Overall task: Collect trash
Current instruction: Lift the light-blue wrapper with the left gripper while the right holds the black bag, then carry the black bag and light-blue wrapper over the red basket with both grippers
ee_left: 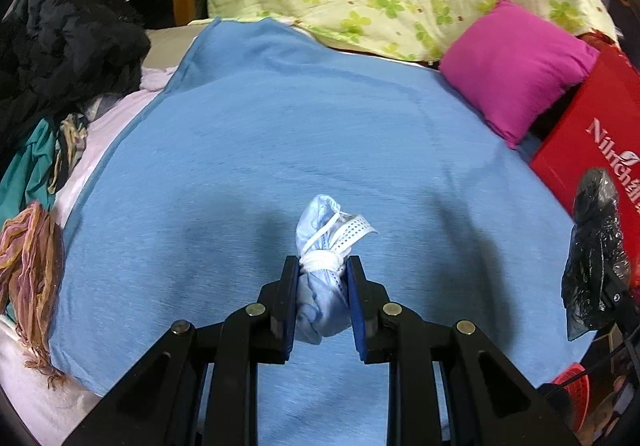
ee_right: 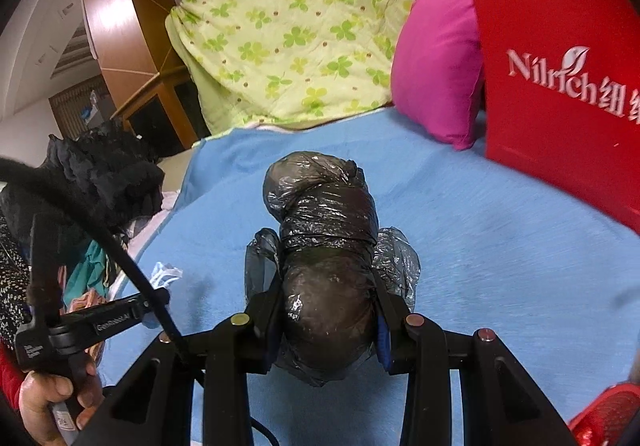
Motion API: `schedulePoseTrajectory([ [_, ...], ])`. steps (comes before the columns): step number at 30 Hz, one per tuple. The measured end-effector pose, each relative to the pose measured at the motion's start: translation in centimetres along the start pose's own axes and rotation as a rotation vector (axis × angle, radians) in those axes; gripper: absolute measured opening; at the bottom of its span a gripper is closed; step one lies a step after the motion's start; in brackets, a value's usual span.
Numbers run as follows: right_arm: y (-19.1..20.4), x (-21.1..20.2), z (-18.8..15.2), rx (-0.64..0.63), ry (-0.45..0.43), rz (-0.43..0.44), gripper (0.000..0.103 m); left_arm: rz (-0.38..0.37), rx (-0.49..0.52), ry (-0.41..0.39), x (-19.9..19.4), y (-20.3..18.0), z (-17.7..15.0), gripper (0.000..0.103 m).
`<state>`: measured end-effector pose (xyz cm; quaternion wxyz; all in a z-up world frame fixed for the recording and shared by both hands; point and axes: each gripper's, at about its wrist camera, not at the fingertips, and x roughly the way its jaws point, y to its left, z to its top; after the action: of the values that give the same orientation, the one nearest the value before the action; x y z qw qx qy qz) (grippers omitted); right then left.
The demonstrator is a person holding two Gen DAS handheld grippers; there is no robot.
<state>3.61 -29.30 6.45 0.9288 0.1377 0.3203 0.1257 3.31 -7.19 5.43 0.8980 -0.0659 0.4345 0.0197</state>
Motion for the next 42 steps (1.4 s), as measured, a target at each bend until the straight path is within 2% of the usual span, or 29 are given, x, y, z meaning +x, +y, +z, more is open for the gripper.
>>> schedulePoseTrajectory([
  [16, -4.3, -10.5, 0.5, 0.037, -0.122, -0.086, 0.039, -0.115, 0.142, -0.055, -4.3, -8.1, -0.6, 0.024],
  [26, -8.6, -14.6, -0.4, 0.094, -0.159, -0.181, 0.039, -0.183, 0.234, -0.057, -5.5, -13.9, -1.8, 0.024],
  [42, -15.9, -21.5, -6.0, 0.218, -0.153, -0.333, 0.039, -0.268, 0.38, -0.016, -6.1, -21.3, -5.6, 0.024],
])
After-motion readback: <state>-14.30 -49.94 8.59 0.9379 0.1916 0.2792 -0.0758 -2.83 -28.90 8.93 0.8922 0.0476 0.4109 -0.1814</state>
